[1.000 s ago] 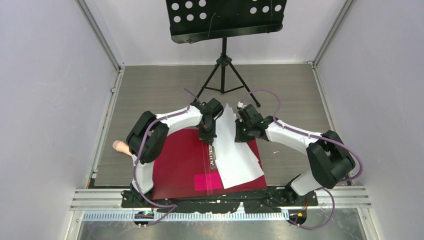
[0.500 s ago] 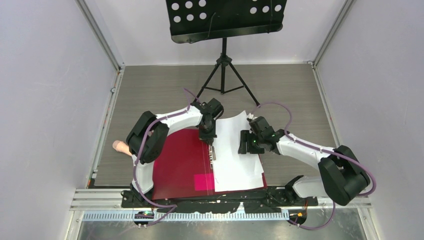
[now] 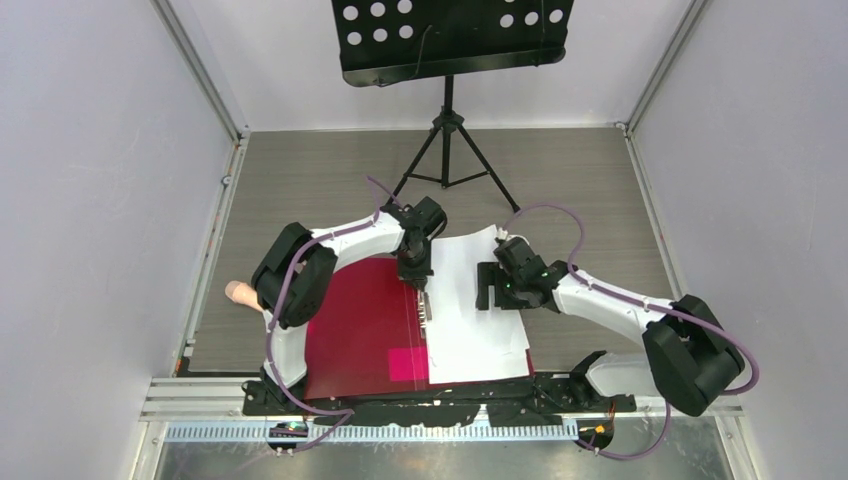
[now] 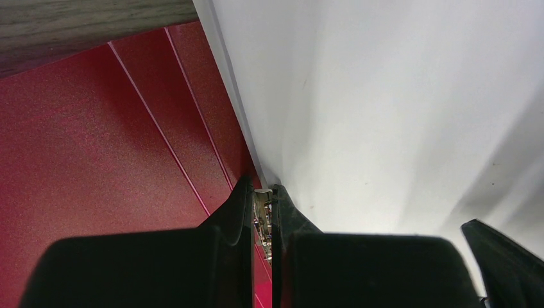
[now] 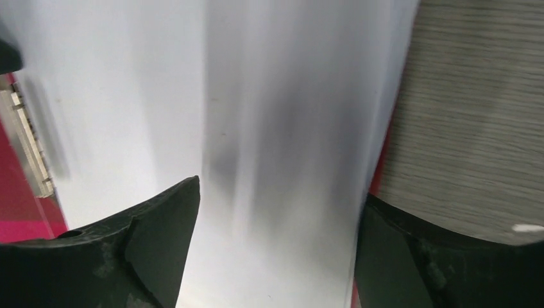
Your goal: Put the files into the folder
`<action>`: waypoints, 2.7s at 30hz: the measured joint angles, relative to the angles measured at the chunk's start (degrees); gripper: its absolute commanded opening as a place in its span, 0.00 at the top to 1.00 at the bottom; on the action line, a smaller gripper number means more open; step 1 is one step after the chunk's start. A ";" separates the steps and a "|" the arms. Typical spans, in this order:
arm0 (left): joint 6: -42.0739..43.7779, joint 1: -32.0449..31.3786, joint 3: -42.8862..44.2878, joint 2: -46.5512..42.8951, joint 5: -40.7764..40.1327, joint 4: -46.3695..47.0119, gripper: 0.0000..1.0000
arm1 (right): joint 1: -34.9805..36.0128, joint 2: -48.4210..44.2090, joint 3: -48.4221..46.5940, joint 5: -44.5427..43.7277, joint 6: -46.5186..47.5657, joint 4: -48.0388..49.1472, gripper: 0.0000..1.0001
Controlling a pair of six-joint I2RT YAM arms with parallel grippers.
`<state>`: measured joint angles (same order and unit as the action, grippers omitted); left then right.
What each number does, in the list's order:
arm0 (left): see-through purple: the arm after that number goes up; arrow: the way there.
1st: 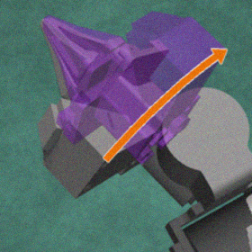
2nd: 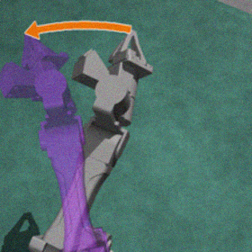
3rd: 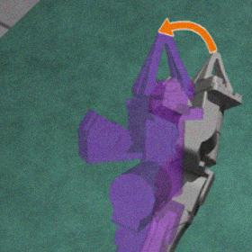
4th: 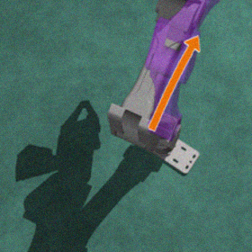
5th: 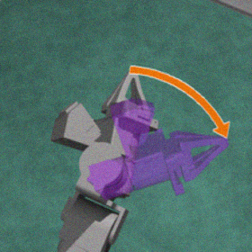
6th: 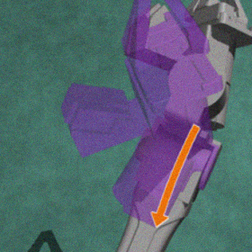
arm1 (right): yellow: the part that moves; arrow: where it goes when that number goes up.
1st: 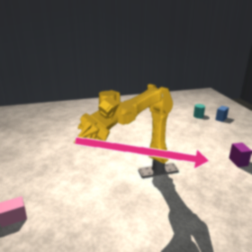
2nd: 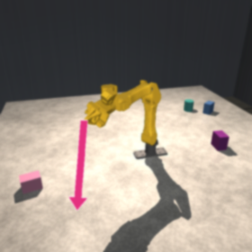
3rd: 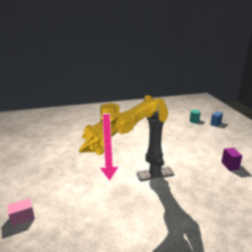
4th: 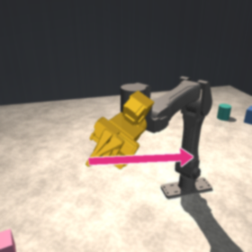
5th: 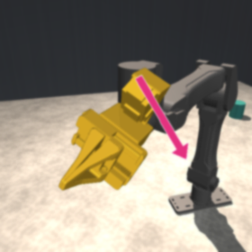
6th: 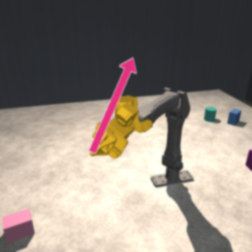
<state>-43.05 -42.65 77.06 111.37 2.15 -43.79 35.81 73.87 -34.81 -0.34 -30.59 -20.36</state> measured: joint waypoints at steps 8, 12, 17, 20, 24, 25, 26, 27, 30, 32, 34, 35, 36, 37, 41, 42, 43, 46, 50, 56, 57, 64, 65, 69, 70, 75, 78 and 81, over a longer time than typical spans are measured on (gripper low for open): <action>0.00 -0.04 0.00 -0.02 -0.09 -0.04 1.00 | -1.57 -2.12 0.02 -9.38 -1.49 -4.42 0.05; 0.00 -0.04 0.00 -0.02 -0.11 -0.07 1.00 | -2.58 -1.99 0.13 -9.40 -1.81 -3.96 0.04; 0.00 -0.04 0.02 -0.02 -0.09 -0.07 1.00 | -0.94 -1.84 1.40 -7.63 -3.96 -1.70 0.03; 0.04 -0.04 0.11 -0.02 -0.09 -0.24 1.00 | 1.68 -1.84 1.57 -7.96 -5.55 -0.79 0.03; 0.31 -0.04 1.20 0.39 -0.15 -1.55 1.00 | 2.47 -2.25 2.01 -8.57 -6.25 -0.39 0.02; 0.46 -0.04 1.73 0.61 -0.15 -1.90 1.00 | 2.49 -2.27 2.01 -8.70 -6.29 -0.39 0.02; 0.66 -0.04 2.40 0.92 -0.15 -2.12 1.00 | 2.51 -2.27 2.01 -8.85 -6.27 -0.39 0.01; 1.11 -0.07 3.08 1.18 -0.17 -2.19 1.00 | 2.43 -2.27 2.01 -9.05 -6.23 -0.39 0.01; 1.77 -0.11 4.07 1.42 -0.22 -2.21 1.00 | 1.33 -2.12 1.88 -9.25 -5.44 -0.22 0.01; 2.08 -0.13 4.39 1.49 -0.35 -2.36 1.00 | -0.44 -1.44 1.20 -9.44 -4.31 0.20 0.00; 2.58 -0.13 4.50 1.57 -0.52 -2.38 1.00 | -1.95 -0.37 -0.22 -9.62 -3.15 0.79 0.01; 2.71 -0.13 4.50 1.62 -0.57 -2.43 1.00 | -2.71 -0.09 -0.66 -9.66 -2.82 1.05 0.00; 2.84 -0.15 4.50 1.68 -0.57 -2.45 1.00 | -3.48 0.44 -1.31 -9.66 -2.34 1.40 0.01; 2.95 -0.13 4.48 1.77 -0.57 -2.45 1.00 | -4.07 0.96 -1.99 -9.66 -1.90 1.90 0.01; 3.06 -0.13 4.48 2.05 -0.55 -2.45 1.00 | -5.29 4.50 -4.96 -9.62 -0.59 3.80 0.01; 3.06 -0.13 4.48 2.12 -0.55 -2.45 1.00 | -5.33 5.53 -5.51 -9.62 -0.42 4.28 0.01; 3.06 -0.13 4.50 2.14 -0.55 -2.45 1.00 | -5.35 6.34 -5.90 -9.62 -0.31 4.52 0.00; 3.06 -0.13 4.48 2.19 -0.55 -2.45 1.00 | -5.35 9.25 -6.91 -10.05 -0.09 4.92 0.00; 3.08 -0.13 4.50 2.25 -0.55 -2.45 1.00 | -5.51 10.51 -7.02 -12.15 -0.22 4.00 0.01; 3.13 -0.15 4.50 2.27 -0.55 -2.45 1.00 | -5.95 10.40 -6.27 -11.61 -0.92 6.60 0.01; 3.19 -0.13 4.50 2.27 -0.52 -2.45 1.00 | -5.92 10.40 -6.23 -11.13 -1.09 7.37 0.00; 4.37 -0.09 5.81 3.23 -0.63 -4.09 1.00 | -4.02 10.93 -6.23 -10.54 -1.44 9.31 0.01; 4.55 -0.09 5.99 3.34 -0.66 -4.35 1.00 | -3.93 10.93 -6.23 -10.51 -1.46 9.31 0.01; 4.81 -0.09 6.29 3.56 -0.83 -4.74 1.00 | -3.78 10.91 -6.23 -10.82 -1.46 9.18 0.01; 4.85 -0.09 6.29 3.56 -0.92 -4.76 0.99 | -3.74 10.86 -6.23 -10.95 -1.46 9.11 0.00; 6.25 -0.13 6.43 3.56 -2.21 -4.90 0.61 | -3.43 8.90 -6.16 -10.99 -1.53 7.78 0.01; 7.32 -0.13 7.06 3.56 -3.80 -5.70 0.37 | -3.30 7.02 -6.19 -11.08 -1.49 7.04 0.00; 8.04 -0.07 8.63 3.52 -5.27 -6.75 0.24 | -3.30 5.84 -6.27 -11.13 -1.44 5.99 0.00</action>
<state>-35.00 -42.72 85.69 114.89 -3.11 -50.54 32.51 79.70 -41.08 -11.46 -32.03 -14.37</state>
